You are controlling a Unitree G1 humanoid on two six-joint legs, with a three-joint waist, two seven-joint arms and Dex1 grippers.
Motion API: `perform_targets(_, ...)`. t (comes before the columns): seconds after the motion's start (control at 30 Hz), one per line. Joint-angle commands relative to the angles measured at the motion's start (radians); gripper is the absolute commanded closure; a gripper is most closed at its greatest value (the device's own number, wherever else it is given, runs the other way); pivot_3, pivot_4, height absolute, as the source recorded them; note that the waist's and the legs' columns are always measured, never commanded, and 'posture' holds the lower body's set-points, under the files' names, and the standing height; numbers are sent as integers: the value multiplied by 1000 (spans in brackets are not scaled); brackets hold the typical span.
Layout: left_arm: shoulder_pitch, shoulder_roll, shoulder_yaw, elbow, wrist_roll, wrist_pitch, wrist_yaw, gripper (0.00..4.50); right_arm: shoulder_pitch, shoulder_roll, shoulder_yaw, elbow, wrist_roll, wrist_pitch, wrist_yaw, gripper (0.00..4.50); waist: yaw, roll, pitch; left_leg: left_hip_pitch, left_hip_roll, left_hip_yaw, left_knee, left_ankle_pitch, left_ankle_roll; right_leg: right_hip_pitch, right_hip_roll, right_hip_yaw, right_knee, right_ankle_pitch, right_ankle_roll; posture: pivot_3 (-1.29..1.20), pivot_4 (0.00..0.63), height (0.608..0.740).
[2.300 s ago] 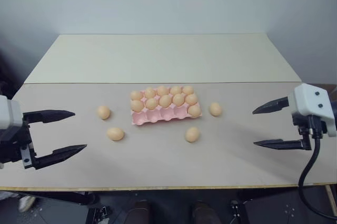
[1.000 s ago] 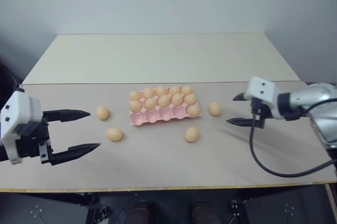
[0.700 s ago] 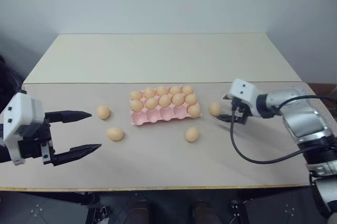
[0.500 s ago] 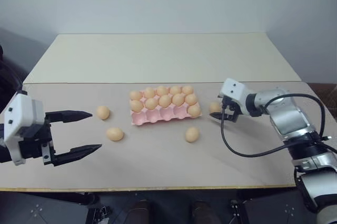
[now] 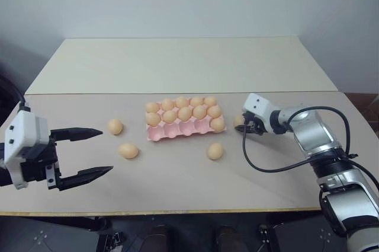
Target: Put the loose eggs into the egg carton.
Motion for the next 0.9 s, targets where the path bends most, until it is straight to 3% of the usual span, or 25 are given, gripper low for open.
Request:
perform_targets(0.03, -4, 5, 16, 9, 9, -25, -4, 0, -7, -22, -41, -78, 2, 7, -1, 2087, 0, 0, 0, 0, 0, 0, 0, 0, 0, 0, 0, 0, 0, 0, 0, 0, 150, 740)
perform_targets(0.2, 10, 5, 27, 21, 19, -19, -15, 0, -26, -24, -97, -220, 35, 64, -21, 2087, 1, 0, 0, 0, 0, 0, 0, 0, 0, 0, 0, 0, 0, 0, 0, 0, 150, 740)
perform_targets(0.37, 59, -9, 25, 57, 48, -43, -51, 0, -53, 71, -120, -378, 102, 85, -42, 2087, -9, 0, 0, 0, 1, 0, -1, 0, 0, -1, 1, 0, 0, 0, 0, 0, 150, 740)
perform_targets(0.6, 62, -16, 23, 65, 47, -54, -45, 0, -28, 215, -50, -395, 72, 77, -126, 2087, -6, 0, 0, 0, 0, -1, -1, 0, -1, 0, -2, -1, 0, 0, 0, 0, 150, 740)
perform_targets(0.9, 85, -29, 41, 45, 44, -52, -37, 0, 15, 223, 20, -372, 29, 40, -129, 2087, -6, 0, 0, -1, 0, -1, -2, 1, -1, -2, -1, -1, 1, 0, 0, 0, 150, 740)
